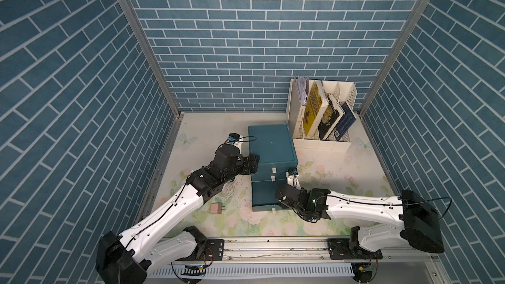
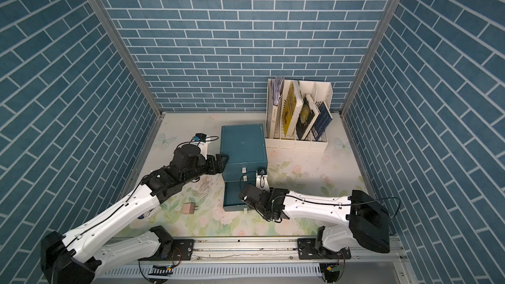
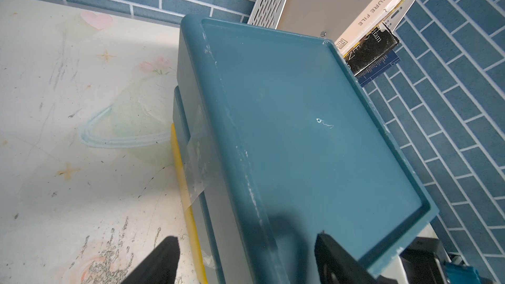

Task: Place the plugs into the drawer by color
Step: Place the plug in the drawer, then pick up the plug from the center of the board.

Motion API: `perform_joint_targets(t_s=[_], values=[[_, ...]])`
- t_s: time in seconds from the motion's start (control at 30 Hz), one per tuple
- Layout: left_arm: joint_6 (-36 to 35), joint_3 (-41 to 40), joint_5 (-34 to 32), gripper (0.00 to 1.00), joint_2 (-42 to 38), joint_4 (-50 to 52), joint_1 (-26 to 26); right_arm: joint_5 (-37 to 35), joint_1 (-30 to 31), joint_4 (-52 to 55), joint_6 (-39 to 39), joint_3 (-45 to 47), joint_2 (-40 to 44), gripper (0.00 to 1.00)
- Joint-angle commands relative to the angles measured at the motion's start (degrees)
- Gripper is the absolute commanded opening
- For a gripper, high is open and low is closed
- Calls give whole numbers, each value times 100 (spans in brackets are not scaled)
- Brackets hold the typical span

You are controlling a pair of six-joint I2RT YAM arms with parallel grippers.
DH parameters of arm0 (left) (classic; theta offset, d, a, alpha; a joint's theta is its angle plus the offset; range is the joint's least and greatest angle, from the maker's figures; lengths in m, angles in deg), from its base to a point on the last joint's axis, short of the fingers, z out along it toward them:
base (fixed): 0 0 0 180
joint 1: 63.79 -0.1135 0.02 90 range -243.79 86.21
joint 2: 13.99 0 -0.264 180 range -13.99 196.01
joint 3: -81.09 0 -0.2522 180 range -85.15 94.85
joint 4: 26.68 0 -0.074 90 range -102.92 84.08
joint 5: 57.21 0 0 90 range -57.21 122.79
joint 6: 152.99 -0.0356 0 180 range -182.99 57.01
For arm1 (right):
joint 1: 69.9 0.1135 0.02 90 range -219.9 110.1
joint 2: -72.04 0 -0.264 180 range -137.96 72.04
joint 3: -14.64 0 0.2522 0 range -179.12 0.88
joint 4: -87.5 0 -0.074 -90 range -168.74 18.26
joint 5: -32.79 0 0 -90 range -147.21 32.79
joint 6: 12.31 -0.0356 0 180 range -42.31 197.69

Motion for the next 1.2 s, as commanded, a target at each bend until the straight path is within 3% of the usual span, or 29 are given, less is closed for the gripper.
perform_joint_targets(t_s=[0.0, 0.07, 0.3, 0.53, 0.7, 0.8, 1.0, 1.17], values=[[56, -23, -66, 84, -154, 82, -45, -9, -6, -261, -9, -1, -12, 74], [98, 50, -50, 84, -232, 116, -45, -95, 63, -156, 41, -96, 56, 84], [256, 623, -289, 85, -545, 540, -47, -525, 241, 420, 24, -403, 468, 84], [716, 997, -1924, 97, -1283, 1693, -54, -842, 235, 675, -265, 9, 1519, 83], [1571, 509, -2909, 100, -1788, 2543, -72, -921, 133, 926, -530, 311, 2017, 83], [2041, -281, -2540, 96, -2002, 2508, -84, -880, 37, 932, -678, 506, 2207, 83], [3265, -1979, -1726, 100, -2169, 2103, -133, -824, -59, 857, -721, 693, 2428, 83], [3639, -2677, -1670, 100, -2118, 1993, -195, -807, -87, 958, -778, 765, 2573, 83]])
